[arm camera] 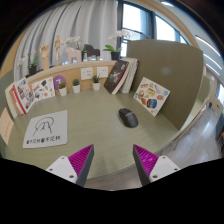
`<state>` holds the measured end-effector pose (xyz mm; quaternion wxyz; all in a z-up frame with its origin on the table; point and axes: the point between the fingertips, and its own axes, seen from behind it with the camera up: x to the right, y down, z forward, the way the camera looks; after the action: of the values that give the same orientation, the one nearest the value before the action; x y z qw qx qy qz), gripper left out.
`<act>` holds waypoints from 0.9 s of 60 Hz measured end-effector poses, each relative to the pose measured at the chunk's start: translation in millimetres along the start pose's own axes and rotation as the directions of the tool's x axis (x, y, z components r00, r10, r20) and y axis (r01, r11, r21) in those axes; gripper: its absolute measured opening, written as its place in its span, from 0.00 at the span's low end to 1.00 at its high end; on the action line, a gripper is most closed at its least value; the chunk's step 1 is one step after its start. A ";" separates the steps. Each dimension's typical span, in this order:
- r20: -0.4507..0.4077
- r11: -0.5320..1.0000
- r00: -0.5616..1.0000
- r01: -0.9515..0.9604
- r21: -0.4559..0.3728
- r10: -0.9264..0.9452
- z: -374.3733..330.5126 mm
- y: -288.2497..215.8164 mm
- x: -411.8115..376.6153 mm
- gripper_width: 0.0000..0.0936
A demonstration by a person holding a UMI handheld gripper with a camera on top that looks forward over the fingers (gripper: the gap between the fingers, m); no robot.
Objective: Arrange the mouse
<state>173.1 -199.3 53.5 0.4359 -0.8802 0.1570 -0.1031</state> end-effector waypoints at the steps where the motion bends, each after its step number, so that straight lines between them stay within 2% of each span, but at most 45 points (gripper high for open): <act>1: 0.005 1.000 1.000 0.003 -0.007 -0.003 4.6 1.2 5.6 0.82; 19: 0.138 0.990 0.985 0.116 -0.081 -0.104 92.0 -7.8 76.3 0.81; 25: 0.195 0.986 0.975 0.128 -0.105 -0.106 121.4 -18.1 79.9 0.80; 35: 0.260 0.983 0.958 0.153 -0.098 -0.123 163.3 -50.0 71.4 0.80; 44: 0.272 0.980 0.955 0.154 -0.124 -0.115 188.6 -65.2 66.2 0.79; 54: 0.272 0.974 0.956 0.157 -0.163 -0.109 196.5 -63.5 61.3 0.66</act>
<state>304.5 -41.1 -10.6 0.3623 -0.9309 0.0472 -0.0005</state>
